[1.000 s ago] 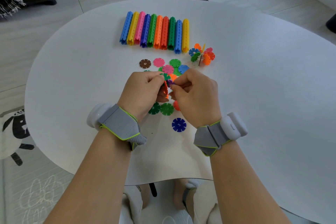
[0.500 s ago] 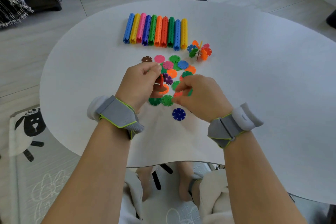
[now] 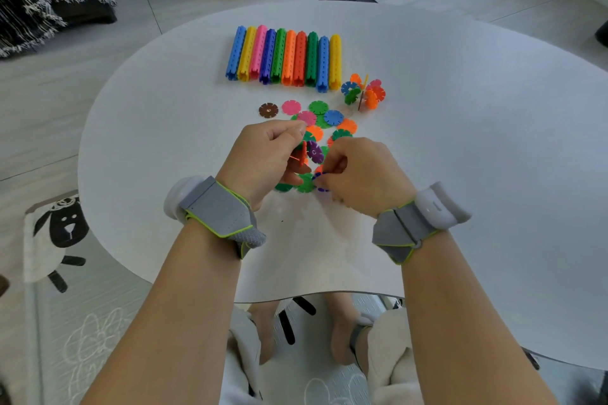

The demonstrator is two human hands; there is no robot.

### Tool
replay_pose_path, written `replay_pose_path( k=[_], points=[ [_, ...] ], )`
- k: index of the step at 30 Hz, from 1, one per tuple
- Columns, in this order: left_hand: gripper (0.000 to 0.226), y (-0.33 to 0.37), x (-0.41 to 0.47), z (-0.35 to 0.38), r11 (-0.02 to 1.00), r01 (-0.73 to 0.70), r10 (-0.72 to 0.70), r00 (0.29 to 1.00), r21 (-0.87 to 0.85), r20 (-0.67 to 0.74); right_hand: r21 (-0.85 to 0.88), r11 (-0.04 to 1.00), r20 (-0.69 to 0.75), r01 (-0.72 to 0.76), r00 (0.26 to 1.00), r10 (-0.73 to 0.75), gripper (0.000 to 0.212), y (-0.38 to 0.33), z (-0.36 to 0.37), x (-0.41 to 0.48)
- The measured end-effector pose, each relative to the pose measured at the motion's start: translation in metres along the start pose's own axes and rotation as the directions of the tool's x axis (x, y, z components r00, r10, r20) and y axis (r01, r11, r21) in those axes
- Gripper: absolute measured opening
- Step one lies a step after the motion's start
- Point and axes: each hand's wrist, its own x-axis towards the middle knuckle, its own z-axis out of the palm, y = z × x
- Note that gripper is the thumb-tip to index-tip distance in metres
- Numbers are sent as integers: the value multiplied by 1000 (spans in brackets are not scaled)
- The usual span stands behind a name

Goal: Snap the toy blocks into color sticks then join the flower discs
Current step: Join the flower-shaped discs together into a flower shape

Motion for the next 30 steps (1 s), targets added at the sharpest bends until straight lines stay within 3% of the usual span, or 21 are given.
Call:
replay_pose_path(
  k=[4,8,19,30],
  points=[
    [23,-2,0,-4,999,10,-9,1000,30,-15,257,966,-128,-14,991,48,24,3,-4,-1],
    [25,-3,1,-7,997,25,-23,1000,77,-21,418,908,-153,17,987,51,17,-1,-4,-3],
    [29,-7,5,-14,996,49,-45,997,80,-58,411,908,-197,79,980,4,19,-9,6,3],
    [27,1,4,-20,997,24,-32,994,-77,-101,532,835,-280,140,960,17,24,-25,16,12]
  ],
)
